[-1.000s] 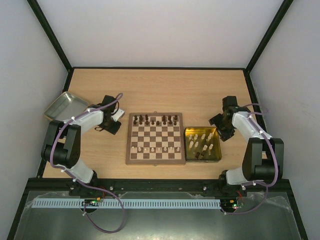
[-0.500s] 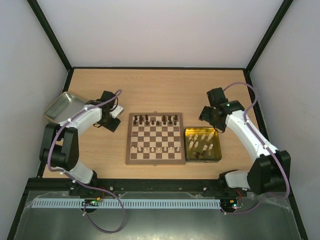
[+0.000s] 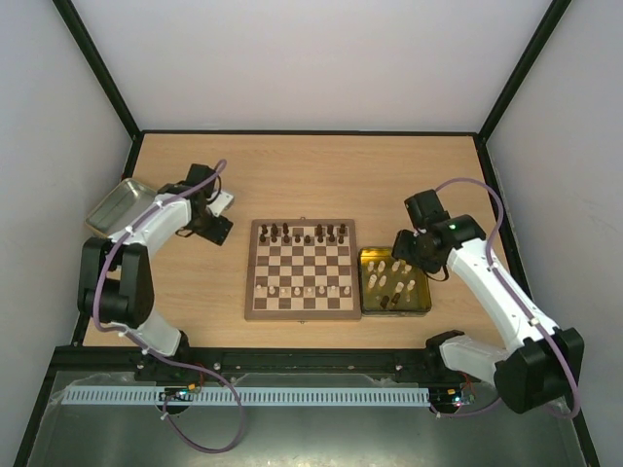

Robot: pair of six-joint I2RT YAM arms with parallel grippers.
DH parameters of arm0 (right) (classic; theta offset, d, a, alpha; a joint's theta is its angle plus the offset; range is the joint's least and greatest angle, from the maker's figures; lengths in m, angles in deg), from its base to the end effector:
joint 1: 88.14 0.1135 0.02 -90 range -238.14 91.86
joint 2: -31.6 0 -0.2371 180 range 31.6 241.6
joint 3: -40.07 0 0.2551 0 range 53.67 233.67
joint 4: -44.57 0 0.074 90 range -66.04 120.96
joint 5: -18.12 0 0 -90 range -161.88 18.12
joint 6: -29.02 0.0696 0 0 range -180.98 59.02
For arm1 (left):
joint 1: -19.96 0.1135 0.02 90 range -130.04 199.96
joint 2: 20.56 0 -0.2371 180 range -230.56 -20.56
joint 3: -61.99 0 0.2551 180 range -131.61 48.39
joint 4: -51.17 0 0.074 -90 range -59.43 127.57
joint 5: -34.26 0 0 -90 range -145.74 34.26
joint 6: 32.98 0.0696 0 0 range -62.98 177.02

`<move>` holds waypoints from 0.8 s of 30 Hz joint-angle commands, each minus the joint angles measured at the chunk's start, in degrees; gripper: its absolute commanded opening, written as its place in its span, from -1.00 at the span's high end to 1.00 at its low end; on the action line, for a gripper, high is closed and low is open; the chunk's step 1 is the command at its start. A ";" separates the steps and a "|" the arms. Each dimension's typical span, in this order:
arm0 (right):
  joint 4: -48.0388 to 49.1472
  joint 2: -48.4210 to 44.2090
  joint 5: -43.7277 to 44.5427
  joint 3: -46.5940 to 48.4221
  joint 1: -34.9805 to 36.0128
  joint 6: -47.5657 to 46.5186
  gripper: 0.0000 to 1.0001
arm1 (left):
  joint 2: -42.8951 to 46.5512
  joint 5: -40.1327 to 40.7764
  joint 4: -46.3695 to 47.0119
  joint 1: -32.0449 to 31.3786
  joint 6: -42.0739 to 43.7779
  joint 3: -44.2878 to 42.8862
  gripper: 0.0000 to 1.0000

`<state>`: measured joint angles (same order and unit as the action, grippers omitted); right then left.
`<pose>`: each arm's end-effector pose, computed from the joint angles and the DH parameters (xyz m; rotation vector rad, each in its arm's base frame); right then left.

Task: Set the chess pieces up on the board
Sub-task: Adjust the storage box at the center of the board, then pick up the chess piece from the storage box.

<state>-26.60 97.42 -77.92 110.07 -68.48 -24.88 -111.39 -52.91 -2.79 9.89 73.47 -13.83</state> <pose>0.2172 0.0854 0.2166 0.3717 2.7838 0.3983 0.3170 -0.0528 0.1506 0.6244 2.7052 0.0971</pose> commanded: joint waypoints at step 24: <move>-11.11 4.57 -1.60 -1.50 22.20 5.68 0.26 | -8.63 -13.56 2.34 9.10 -8.80 -4.24 -0.51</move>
<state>-38.84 102.23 -80.56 112.17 -47.04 -23.44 -118.95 -65.33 -0.17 19.22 65.40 -17.26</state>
